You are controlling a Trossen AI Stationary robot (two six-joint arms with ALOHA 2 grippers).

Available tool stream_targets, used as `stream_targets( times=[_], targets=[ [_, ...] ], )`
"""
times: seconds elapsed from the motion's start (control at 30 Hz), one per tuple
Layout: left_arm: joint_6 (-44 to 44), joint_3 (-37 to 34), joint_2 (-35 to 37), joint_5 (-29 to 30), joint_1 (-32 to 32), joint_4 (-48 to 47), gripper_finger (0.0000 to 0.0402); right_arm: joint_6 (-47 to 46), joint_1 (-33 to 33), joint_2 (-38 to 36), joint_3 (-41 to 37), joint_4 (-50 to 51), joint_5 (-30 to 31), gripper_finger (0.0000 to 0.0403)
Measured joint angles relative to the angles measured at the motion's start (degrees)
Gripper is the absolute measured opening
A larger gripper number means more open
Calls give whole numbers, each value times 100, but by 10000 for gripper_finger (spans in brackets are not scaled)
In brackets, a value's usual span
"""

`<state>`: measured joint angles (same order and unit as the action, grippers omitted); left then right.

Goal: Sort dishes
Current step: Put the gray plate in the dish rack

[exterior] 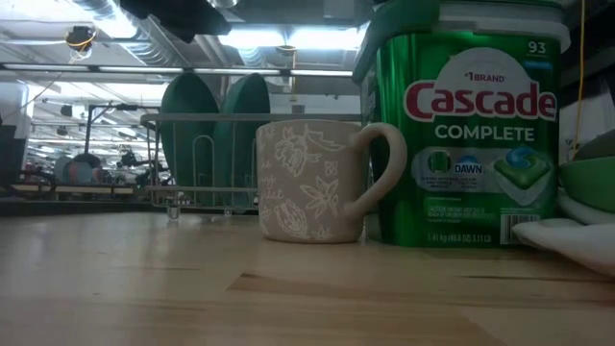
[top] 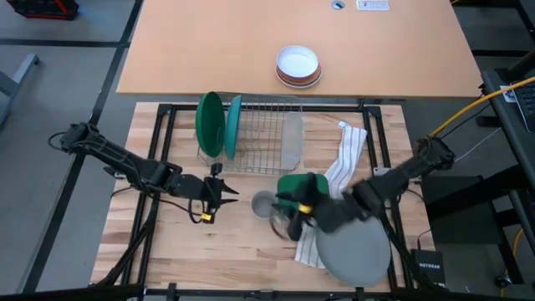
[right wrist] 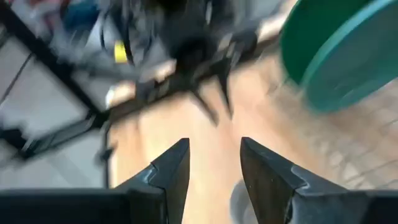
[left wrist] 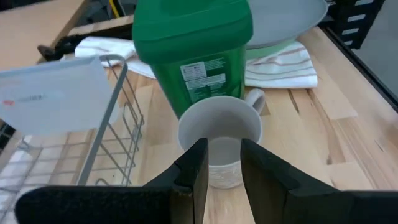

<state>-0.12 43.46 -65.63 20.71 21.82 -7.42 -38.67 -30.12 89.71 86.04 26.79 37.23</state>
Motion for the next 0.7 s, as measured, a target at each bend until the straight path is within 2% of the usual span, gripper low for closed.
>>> stream_targets(
  times=[0.1, 0.17, 0.27, 0.37, 0.5, 0.7],
  targets=[
    [81, 0, 0, -1, 24, -1, 84, -41, 568, -69, 0, 402, -2127, 145],
    [197, 0, 0, -2, 24, -2, 84, -396, 842, -120, 0, 631, -3530, 145],
    [353, 0, 0, -2, 22, -7, 84, -1125, 881, -128, 2, 890, -4665, 145],
    [502, 0, 0, 0, 22, -4, 84, -1996, 722, -121, 0, 1150, -4991, 145],
    [511, 0, 0, -1, 22, -7, 84, -3118, 306, -106, 0, 1501, -4950, 145],
    [574, 0, 0, 0, 22, -65, 84, -3899, -339, 46, 2, 2141, -4704, 145]
  ],
)
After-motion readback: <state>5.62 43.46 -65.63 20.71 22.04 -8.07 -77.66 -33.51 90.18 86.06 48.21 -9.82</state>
